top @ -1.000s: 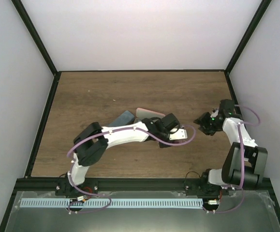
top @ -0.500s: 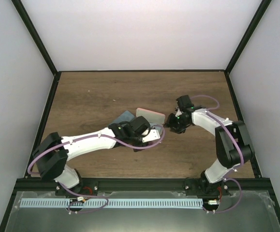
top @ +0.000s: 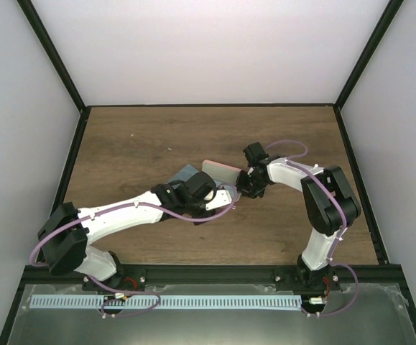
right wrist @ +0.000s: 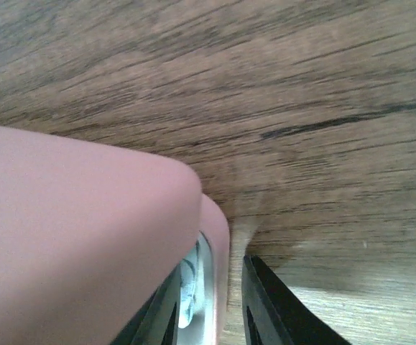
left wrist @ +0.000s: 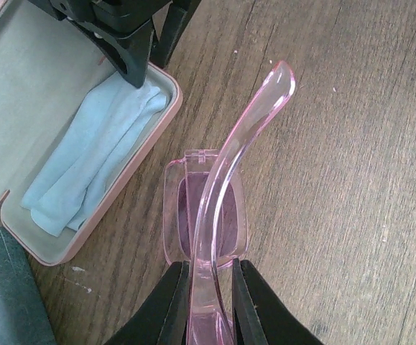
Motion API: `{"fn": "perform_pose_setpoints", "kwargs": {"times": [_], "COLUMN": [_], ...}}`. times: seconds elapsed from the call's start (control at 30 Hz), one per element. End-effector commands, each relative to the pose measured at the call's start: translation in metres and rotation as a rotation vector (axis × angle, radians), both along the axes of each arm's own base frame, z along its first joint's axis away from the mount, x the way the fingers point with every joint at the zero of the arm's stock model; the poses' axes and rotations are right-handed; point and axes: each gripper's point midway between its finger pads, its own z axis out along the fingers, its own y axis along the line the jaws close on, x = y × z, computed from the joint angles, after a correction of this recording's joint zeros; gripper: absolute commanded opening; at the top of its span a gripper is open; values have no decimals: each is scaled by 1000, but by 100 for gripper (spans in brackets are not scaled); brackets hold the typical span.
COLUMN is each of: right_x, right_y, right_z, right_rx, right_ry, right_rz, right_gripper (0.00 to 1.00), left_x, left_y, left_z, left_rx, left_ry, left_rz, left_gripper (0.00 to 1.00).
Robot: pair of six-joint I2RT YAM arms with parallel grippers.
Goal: Organize the sunglasses
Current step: Move the sunglasses case at the center of the board.
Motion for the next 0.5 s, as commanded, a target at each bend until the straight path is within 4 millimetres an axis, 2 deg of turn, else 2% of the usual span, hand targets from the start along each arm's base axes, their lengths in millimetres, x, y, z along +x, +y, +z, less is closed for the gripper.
{"fn": "perform_pose_setpoints", "kwargs": {"times": [0.0, 0.2, 0.47], "right_x": [7, 3, -3], "right_y": [-5, -17, -27], "right_z": [2, -5, -7], "right_rx": [-49, -117, -164], "right_ry": [-19, -18, -29], "right_rz": [-21, -2, 28], "right_gripper": [22, 10, 2], "left_x": [3, 6, 15], "left_y": [0, -1, 2], "left_z": [6, 8, 15], "left_rx": [-23, -22, -36], "left_ry": [-13, -25, -42], "left_rz": [9, 14, 41], "left_gripper": [4, 4, 4]}}
